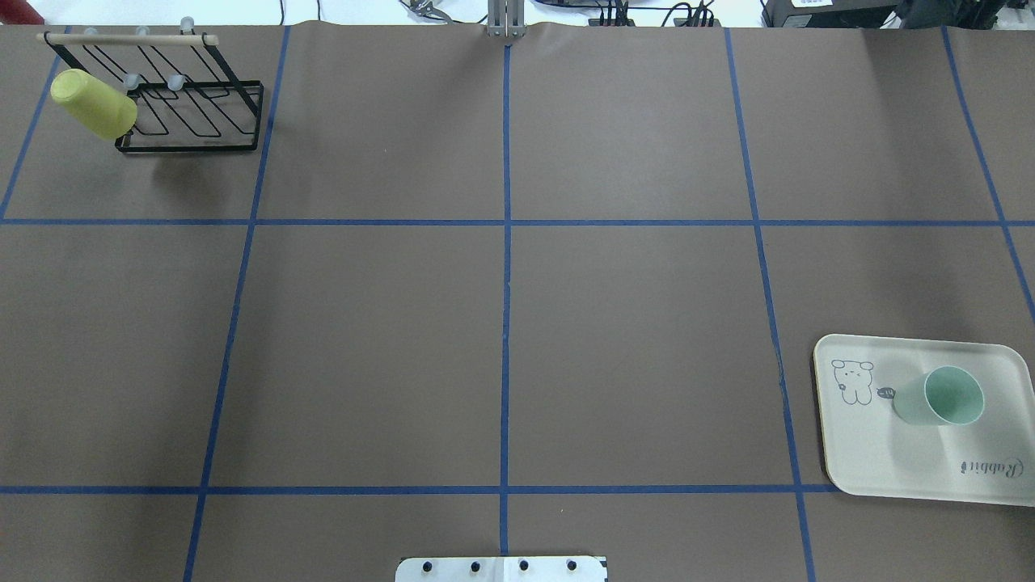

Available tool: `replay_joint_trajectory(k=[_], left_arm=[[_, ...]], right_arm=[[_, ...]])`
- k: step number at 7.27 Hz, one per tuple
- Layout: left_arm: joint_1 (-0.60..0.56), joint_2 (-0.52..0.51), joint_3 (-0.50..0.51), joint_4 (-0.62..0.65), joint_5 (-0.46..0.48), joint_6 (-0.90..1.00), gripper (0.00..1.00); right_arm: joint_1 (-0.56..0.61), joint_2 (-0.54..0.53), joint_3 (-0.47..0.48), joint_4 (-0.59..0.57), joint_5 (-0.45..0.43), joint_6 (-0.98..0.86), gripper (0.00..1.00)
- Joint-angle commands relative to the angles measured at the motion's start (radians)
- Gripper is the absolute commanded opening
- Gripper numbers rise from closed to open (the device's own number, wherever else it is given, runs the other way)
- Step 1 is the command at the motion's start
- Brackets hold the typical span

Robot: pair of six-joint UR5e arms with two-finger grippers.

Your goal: Left arm grabs green cup and hands to right arm on tray

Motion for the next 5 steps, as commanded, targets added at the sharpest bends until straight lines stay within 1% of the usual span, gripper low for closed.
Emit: replay_joint_trajectory(k=[1,2,4,5], left_arm=[[0.002,-0.005,0.004,-0.002,0.003,0.000,1.00],[0.002,-0.005,0.004,-0.002,0.003,0.000,1.00],[0.002,-0.006,0.004,-0.005,0.003,0.002,1.00],[0.000,-0.003,0.004,-0.006,0.002,0.000,1.00]], right_arm=[[0.000,-0.004,-0.002,0.004,0.010,0.000,1.00],[0.000,-0.005,0.001,0.007,0.012,-0.006,1.00],[0.001,-0.004,0.002,0.010,-0.023,-0.015,1.00],[0.002,-0.008,0.002,0.005,-0.034,-0.061,1.00]])
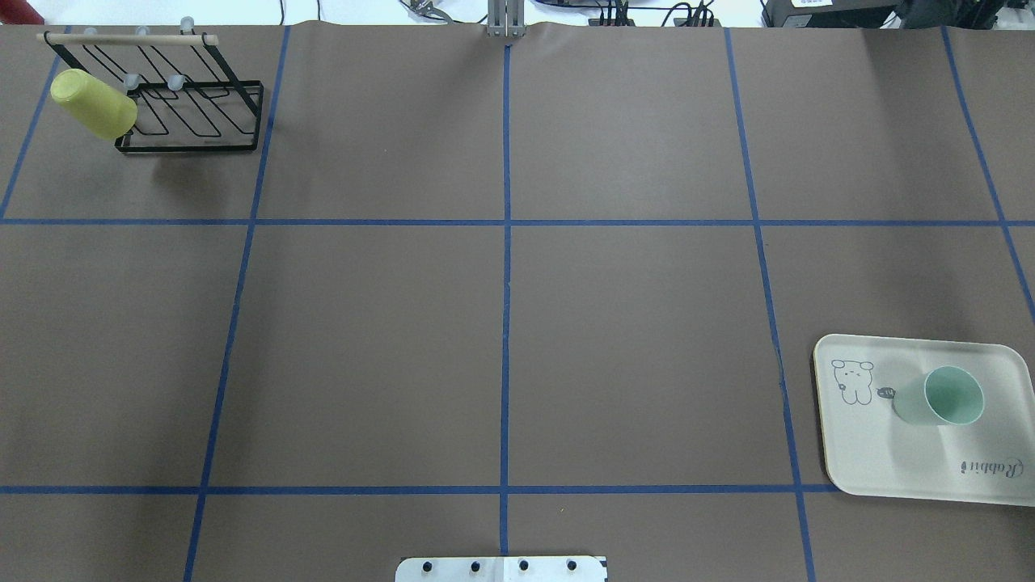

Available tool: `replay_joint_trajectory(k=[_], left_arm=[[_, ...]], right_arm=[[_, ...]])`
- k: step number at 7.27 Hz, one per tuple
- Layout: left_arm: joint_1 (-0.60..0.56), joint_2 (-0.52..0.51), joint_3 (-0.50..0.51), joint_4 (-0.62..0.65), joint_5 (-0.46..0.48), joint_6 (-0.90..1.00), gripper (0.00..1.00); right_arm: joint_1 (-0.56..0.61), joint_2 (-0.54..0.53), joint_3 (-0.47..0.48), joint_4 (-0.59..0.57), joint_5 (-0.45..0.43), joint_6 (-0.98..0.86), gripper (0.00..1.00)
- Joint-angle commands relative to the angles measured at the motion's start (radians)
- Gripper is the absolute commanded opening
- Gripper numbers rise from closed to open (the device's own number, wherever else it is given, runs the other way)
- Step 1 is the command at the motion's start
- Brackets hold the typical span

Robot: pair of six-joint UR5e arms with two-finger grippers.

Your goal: Left arm grabs green cup and hands to right arm on tray

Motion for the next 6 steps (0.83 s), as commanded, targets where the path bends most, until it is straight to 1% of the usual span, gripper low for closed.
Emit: replay_joint_trajectory(k=[1,6], left_arm=[[-0.001,0.013,-0.005,-0.002,-0.003,0.001,1.00],[0.000,-0.001,-0.016,0.002,0.002,-0.001,1.00]], right_arm=[[-0.001,-0.005,-0.001,-0.008,-0.049,-0.046,1.00],[-0.002,-0.011,-0.001,-0.005,-0.050,-0.045,1.00]])
